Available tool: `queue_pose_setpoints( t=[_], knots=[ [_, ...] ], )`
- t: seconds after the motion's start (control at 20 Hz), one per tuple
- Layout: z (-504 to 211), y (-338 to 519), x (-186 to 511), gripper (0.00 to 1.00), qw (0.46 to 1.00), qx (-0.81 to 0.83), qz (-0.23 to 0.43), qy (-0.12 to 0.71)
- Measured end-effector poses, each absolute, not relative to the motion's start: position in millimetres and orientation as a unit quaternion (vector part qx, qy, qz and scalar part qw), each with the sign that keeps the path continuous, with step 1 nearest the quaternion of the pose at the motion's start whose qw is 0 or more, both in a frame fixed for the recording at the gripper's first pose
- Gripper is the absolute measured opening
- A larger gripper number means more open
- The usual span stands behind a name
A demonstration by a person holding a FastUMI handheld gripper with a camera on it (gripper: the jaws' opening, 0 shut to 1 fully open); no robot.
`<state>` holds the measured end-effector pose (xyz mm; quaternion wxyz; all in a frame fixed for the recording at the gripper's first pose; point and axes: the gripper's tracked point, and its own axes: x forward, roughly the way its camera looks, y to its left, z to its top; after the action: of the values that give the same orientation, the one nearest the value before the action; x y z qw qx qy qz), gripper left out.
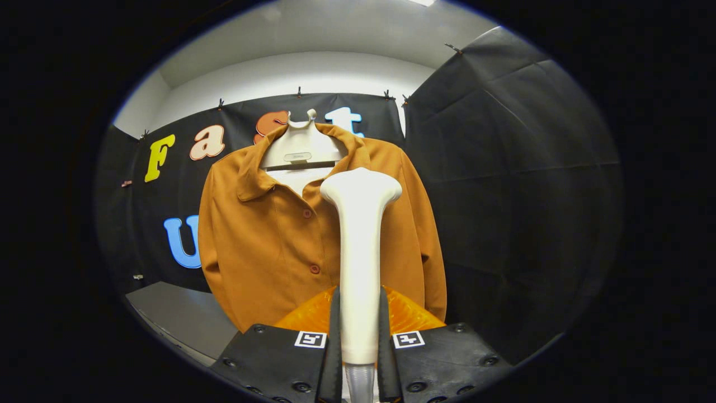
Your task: Iron the clothes twice with a garment steamer, once on the left side and once on the right side.
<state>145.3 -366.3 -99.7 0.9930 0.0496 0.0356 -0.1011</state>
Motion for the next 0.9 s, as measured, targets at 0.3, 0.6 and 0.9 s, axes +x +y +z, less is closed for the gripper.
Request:
queue_pose_setpoints(
  t=[0.3, 0.6, 0.9],
  knots=[
    [-139.4, -366.8, 145.8, 0.29, 0.992, 0.042, -0.100, 0.070],
    [-191.5, -364.0, 124.9, 0.29, 0.986, 0.052, -0.111, 0.111],
    [-260.5, -363.1, 94.3, 0.29, 0.976, 0.061, -0.124, 0.171]
  ],
)
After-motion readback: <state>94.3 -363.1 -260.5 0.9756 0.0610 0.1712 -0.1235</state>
